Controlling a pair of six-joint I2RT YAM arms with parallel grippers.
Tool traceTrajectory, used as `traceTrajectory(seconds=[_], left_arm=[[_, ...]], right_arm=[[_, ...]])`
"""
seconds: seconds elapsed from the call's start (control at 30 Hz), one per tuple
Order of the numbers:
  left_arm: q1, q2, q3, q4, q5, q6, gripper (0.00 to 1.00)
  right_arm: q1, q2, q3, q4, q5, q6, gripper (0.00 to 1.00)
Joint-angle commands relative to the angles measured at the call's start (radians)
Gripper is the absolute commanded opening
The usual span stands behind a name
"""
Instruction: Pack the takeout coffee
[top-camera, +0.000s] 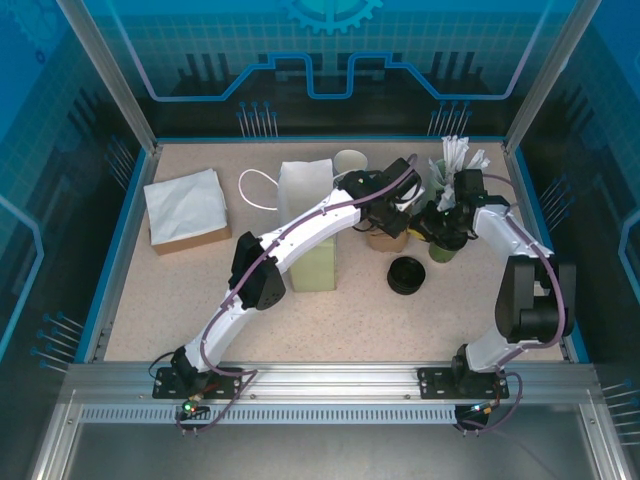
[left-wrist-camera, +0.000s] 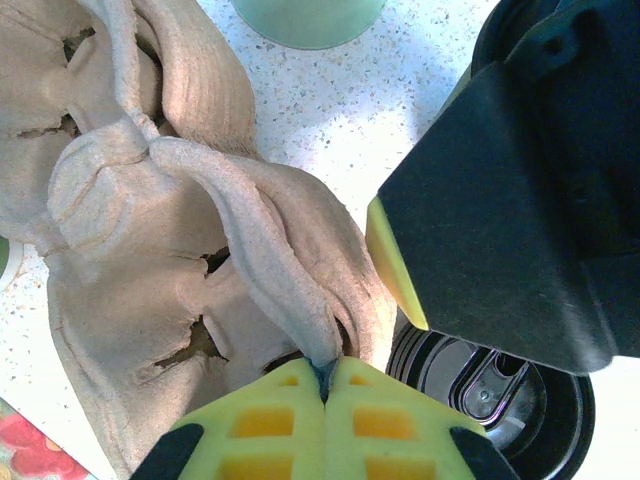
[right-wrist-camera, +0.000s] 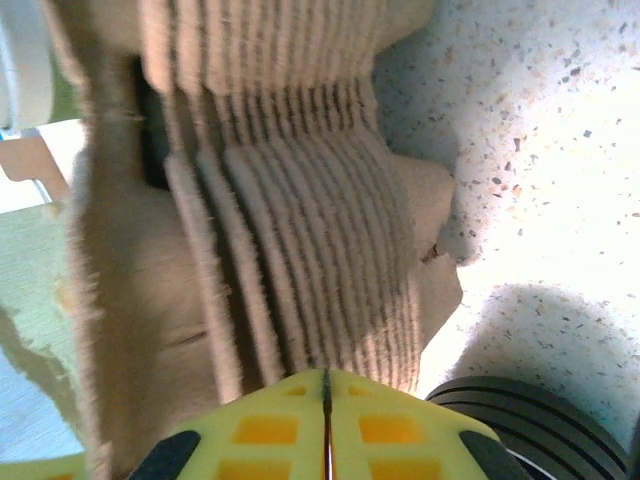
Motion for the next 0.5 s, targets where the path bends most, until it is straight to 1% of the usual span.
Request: traceTrajectory(seconds=[0.0,0.13,0.17,0.47], left_arm=[[0.000,-0.056,0.045,0.011,-0.005,0.026,0.00],[0.000,-0.054,0.045,0.014,-0.004,0.024,0.00],[0.001,-0.052,0.045,0.014,-0.003,0.024,0.00],[0.000,-0.053,0.045,0.017,-0.002,0.022,0.00]], right_arm=[[0.013,-0.069,0.024,0.007,0.011,0.000,0.14],[0.013,-0.091,0.013,0.032,0.016,0.012,0.29],[0.013,-0.086,0.011,0.033,0.008,0.012,0.31],[0.027,-0.006,0.007,0.067,-0.037,0.020,0.32]])
